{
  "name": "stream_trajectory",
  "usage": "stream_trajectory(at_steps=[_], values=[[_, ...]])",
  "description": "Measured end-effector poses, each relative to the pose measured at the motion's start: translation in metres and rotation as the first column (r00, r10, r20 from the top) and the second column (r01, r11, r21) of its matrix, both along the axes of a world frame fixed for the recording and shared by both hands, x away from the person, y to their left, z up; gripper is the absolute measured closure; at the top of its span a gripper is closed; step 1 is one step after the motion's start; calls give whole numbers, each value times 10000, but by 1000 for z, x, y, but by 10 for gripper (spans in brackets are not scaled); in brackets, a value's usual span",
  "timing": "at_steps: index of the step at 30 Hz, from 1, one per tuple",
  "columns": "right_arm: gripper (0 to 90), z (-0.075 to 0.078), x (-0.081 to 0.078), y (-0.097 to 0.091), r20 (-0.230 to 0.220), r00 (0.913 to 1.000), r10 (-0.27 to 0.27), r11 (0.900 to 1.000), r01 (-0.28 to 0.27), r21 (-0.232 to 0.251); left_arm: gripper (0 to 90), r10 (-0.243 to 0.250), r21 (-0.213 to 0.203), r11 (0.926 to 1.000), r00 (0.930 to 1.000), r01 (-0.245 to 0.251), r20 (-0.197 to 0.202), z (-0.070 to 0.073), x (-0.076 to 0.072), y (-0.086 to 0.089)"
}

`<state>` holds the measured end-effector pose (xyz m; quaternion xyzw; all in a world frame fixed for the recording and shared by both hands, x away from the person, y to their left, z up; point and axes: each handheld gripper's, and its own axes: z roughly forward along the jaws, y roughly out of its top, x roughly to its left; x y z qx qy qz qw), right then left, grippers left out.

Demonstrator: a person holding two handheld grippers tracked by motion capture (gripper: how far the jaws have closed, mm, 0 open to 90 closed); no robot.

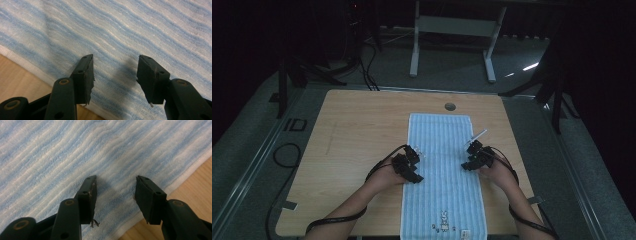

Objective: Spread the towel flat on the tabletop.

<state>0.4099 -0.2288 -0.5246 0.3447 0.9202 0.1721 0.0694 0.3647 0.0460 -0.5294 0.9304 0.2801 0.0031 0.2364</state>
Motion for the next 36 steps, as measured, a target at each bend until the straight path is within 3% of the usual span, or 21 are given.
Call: stream_trajectory(at_steps=[10,15,17,20,22,27,28,32,34,35,36], values=[[493,2,15,4,-318,9995,53,9997,-60,-218,471,-157,474,9988,9999,158,-10,2,9,-2],[462,5,18,6,-757,9968,250,9988,-281,-391,460,-104,805,9967,9999,98,72,7,10,-3],[462,8,18,4,-651,9977,206,9991,-229,-359,458,103,594,9982,9998,-112,143,12,12,1],[462,19,21,-10,-317,9991,-280,9994,286,182,458,444,563,9973,9984,-463,341,19,19,9],[462,24,24,-17,-205,9984,-521,9983,526,252,458,856,354,9956,9955,-871,413,23,27,16],[464,32,35,-29,-15,9938,-1111,9930,1111,409,456,1293,-77,9916,9886,-1291,767,28,43,28],[466,33,42,-33,-85,9907,-1359,9901,1362,355,444,1553,-55,9878,9850,-1554,757,28,49,31],[466,34,51,-36,-211,9858,-1666,9856,1671,255,444,1813,-40,9834,9794,-1816,890,27,56,33],[466,34,55,-38,-204,9810,-1927,9802,1934,415,443,1986,-183,9801,9747,-1977,1025,28,61,34],[466,34,58,-39,-108,9784,-2064,9770,2067,522,443,2221,-335,9750,9691,-2197,1070,28,64,34],[466,33,60,-39,83,9738,-2273,9716,2262,689,443,2265,-345,9740,9681,-2241,1074,28,65,34]])
